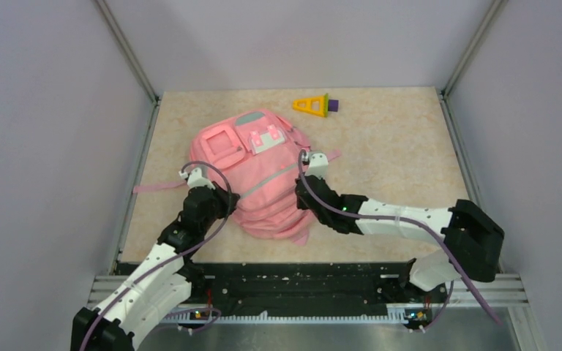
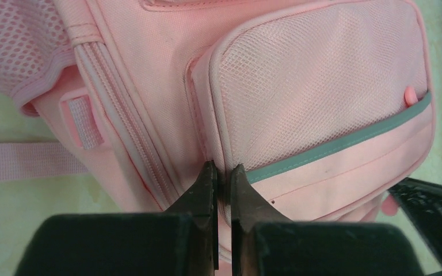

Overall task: Pack the student bag
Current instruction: Zip the student bag at the center of the board.

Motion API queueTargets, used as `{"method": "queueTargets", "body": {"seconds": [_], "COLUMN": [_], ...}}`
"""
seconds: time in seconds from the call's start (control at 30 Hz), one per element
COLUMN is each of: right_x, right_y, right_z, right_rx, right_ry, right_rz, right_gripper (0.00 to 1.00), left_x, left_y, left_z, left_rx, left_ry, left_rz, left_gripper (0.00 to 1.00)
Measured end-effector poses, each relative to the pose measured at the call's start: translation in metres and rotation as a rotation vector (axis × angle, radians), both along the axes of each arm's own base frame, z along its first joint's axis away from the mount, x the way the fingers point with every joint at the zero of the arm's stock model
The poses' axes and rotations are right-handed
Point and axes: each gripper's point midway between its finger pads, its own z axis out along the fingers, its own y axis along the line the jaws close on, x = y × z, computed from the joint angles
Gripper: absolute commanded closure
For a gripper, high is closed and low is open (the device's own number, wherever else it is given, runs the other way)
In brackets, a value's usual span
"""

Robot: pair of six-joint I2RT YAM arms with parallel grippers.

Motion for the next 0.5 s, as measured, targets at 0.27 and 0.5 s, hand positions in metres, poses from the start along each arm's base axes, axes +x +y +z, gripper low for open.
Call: {"method": "queueTargets", "body": {"seconds": [0.27,0.5], "right_x": [0.036,0.059], "right_y": [-0.043,-0.051], "right_z": [0.006,0.015], "right_rx": [0.026,-0.051], "right_ry": [-0.043,-0.171], "right_rz": [0.105,0.284], "right_gripper": [1.0,1.0], "left_x": [0.002,0.002], "left_y": [0.008,0.009], "left_z": [0.003,0.006], "left_rx": [0.064,0.086], "left_ry": [-0.037,-0.056], "left_rz": [-0.006,-0.024], "left_gripper": [1.0,1.0]}}
